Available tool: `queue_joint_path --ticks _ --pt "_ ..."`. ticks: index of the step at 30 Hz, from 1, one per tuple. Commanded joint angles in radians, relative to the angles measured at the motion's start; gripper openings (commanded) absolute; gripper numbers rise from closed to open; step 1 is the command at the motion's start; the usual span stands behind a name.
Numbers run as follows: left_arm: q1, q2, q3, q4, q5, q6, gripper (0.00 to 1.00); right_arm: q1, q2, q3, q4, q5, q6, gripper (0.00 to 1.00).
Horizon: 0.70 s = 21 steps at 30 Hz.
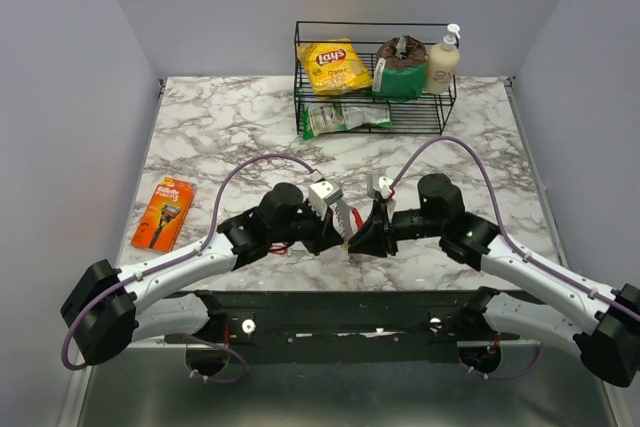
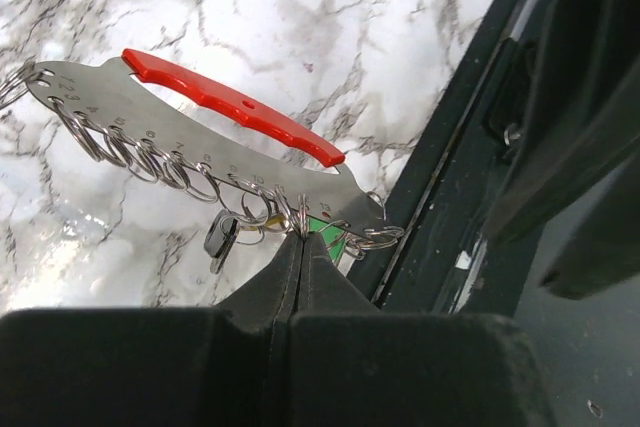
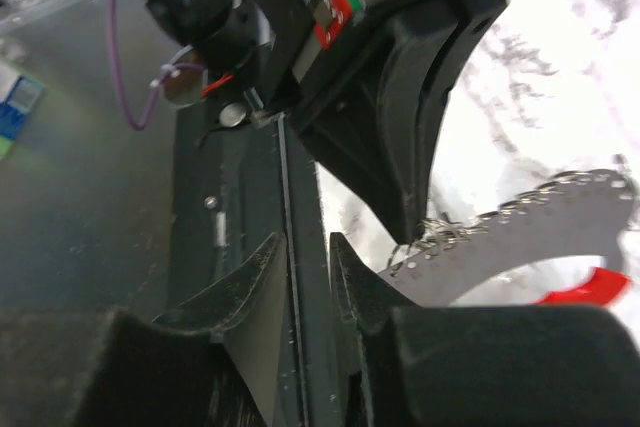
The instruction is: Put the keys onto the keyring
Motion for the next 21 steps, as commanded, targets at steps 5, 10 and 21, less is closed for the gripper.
queue_joint_path --ticks 5,10,21 --pt "-0.003 -0.058 0.016 0.073 0.114 0.018 0.00 -0.004 0.035 -0.004 0.024 -0.060 -0.050 0.28" --pt "-0.003 -0.077 0.016 0.084 0.149 0.020 0.00 -0.004 0.006 -0.019 0.024 0.007 -0.052 0.29" --pt "-0.003 -0.087 0.028 0.086 0.176 0.023 0.00 -0.004 0.007 -0.044 0.051 0.138 -0.046 0.29"
